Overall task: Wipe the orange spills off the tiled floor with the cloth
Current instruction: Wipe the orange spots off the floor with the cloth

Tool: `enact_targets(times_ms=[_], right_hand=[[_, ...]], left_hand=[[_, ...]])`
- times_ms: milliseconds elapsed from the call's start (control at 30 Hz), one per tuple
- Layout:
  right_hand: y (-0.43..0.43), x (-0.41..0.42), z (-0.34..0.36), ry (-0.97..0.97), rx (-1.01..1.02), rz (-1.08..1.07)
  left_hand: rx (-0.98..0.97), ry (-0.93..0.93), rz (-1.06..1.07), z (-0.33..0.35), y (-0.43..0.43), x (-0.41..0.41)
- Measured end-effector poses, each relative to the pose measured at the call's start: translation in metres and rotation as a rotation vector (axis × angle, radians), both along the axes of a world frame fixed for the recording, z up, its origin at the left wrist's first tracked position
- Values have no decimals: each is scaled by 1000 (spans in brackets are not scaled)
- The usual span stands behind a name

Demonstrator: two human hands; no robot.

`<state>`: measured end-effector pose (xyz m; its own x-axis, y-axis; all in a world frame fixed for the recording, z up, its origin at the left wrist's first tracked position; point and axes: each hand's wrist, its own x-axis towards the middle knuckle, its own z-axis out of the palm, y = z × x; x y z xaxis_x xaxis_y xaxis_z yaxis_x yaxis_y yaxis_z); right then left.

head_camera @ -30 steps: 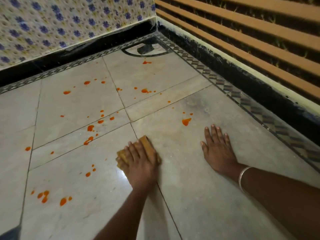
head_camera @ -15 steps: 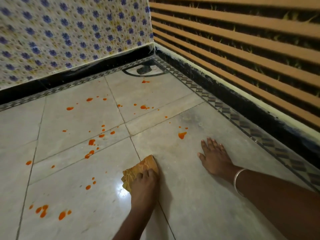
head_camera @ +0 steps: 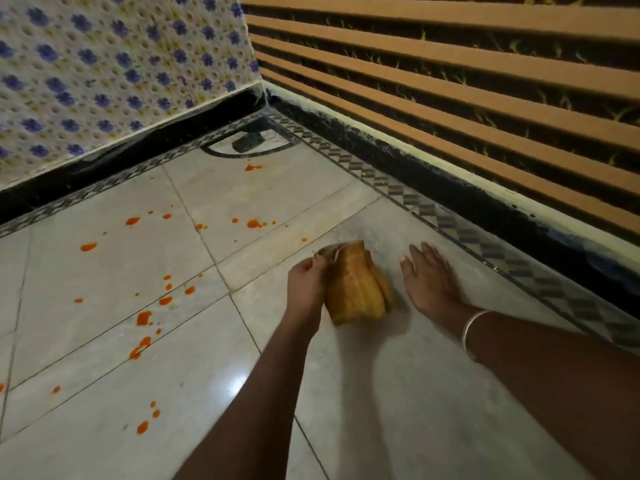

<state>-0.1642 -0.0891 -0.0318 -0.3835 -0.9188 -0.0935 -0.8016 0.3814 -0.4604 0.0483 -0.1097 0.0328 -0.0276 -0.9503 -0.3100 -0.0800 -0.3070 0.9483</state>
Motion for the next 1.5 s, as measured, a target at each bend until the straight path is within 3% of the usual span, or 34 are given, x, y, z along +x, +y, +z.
enact_targets(times_ms=[67,167,267,333,433,500,600,700,800,967,1067,1167,1267,1367,1500], right_hand=[[-8,-3,-4,-58,-53,-8],[-17,-2,-16,37,-78,146],[-28,-1,-27,197,-88,287],[-37,-5,-34,241,-67,278],[-46,-8,-47,327,-36,236],[-57,-3,-47,384,-43,288],[-82,8,-45,361,-31,324],[-87,15,-47,367,-48,284],[-87,17,-48,353,-48,282],[-87,15,-47,380,-24,314],[-87,14,-50,374,-52,296],[-87,15,-51,368,-56,289],[-88,17,-50,378,-57,281],[-89,15,-51,419,-25,309],[-87,14,-52,406,-36,311]], left_hand=[[20,-55,67,-19,-19,-10],[-185,-529,181,-45,-31,-15],[-460,-820,-134,-69,-36,-30],[-508,-1021,-425,-84,-35,-46],[-562,-1185,-563,-104,-51,-62],[-592,-1225,-559,-105,-79,-59],[-469,-1243,-393,-106,-108,-35],[-406,-1260,-225,-109,-74,-23],[-391,-1265,-267,-110,-48,-42],[-550,-1269,-514,-107,-118,-34],[-414,-1260,-334,-108,-141,5],[-332,-1301,-169,-111,-90,5],[-414,-1269,-278,-113,-55,-33],[-516,-1269,-463,-107,-99,-44],[-372,-1269,-216,-111,-125,0]])
